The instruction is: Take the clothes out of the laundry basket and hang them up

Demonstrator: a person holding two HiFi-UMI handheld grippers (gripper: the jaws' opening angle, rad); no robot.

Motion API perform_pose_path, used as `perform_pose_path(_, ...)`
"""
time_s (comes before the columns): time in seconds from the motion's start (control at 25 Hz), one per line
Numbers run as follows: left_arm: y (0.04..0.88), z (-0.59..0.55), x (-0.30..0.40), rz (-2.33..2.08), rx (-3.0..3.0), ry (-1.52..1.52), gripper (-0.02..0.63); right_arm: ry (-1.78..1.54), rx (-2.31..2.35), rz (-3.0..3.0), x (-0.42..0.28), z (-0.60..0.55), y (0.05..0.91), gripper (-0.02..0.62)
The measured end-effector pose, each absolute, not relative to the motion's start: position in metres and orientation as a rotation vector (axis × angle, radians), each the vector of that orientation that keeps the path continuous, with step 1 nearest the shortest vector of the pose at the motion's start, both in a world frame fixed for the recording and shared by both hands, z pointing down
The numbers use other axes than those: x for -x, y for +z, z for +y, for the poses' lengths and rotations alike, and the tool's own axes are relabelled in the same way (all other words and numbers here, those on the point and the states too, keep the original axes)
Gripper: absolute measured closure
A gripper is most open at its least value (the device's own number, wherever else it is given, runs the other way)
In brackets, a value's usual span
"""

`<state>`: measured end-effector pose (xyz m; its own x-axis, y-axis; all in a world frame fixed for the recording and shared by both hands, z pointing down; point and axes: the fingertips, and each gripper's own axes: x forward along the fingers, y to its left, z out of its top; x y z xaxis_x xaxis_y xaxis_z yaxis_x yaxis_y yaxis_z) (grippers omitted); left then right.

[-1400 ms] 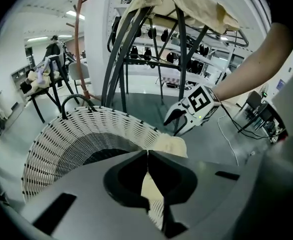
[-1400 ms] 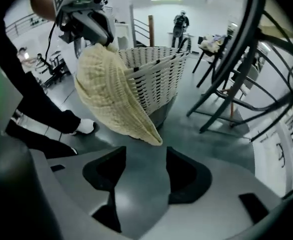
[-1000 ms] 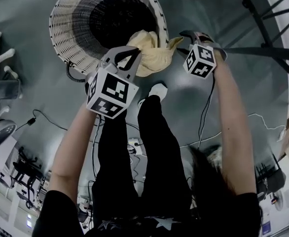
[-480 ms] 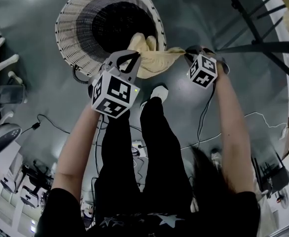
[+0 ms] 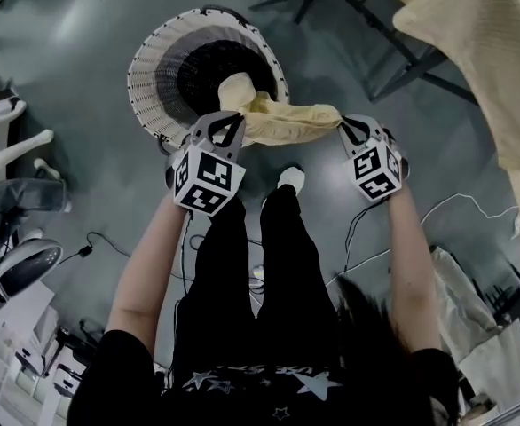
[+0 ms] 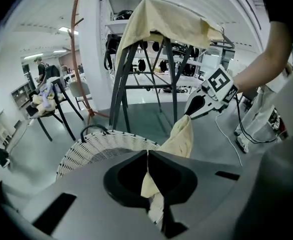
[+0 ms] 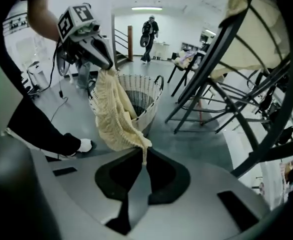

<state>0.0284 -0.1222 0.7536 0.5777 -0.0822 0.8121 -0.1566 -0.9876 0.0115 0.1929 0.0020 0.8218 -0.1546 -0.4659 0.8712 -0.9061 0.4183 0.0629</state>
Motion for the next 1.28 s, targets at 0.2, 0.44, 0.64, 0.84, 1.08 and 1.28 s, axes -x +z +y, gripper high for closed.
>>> perform_pose_path(0.2,0.721,-0.122,-0.011,-0.208,-2.730,1.363,0.580,0.607,-1.327,-1.796,-0.174,0.006,0.747,0.558)
perform_pose_path(0.44,0.741,-0.106,0.008,-0.128,-2.699,1.412,0.578,0.575,-1.362,-1.754,-0.155,0.015,0.724,0.558)
perform_pose_path(0.64,0.753,-0.095,0.018,-0.124,-2.658,1.415,0.579,0.572,-1.414,-1.751,-0.145,0.030,0.716,0.558)
perform_pose_path(0.84,0.684,-0.103,0.019,-0.187,-2.751,1.213,0.580,0.500,-1.493,-1.750,-0.147,0.032,0.658,0.558)
perform_pose_path(1.08,0.533,-0.118,0.021,-0.225,-2.889,0.823,0.579,0.416,-1.567,-1.758,-0.147,0.038,0.532,0.558)
perform_pose_path(1.28,0.442,-0.110,0.014,-0.131,-2.954,0.622,0.578,0.297,-1.640,-1.758,-0.147,0.043,0.423,0.558)
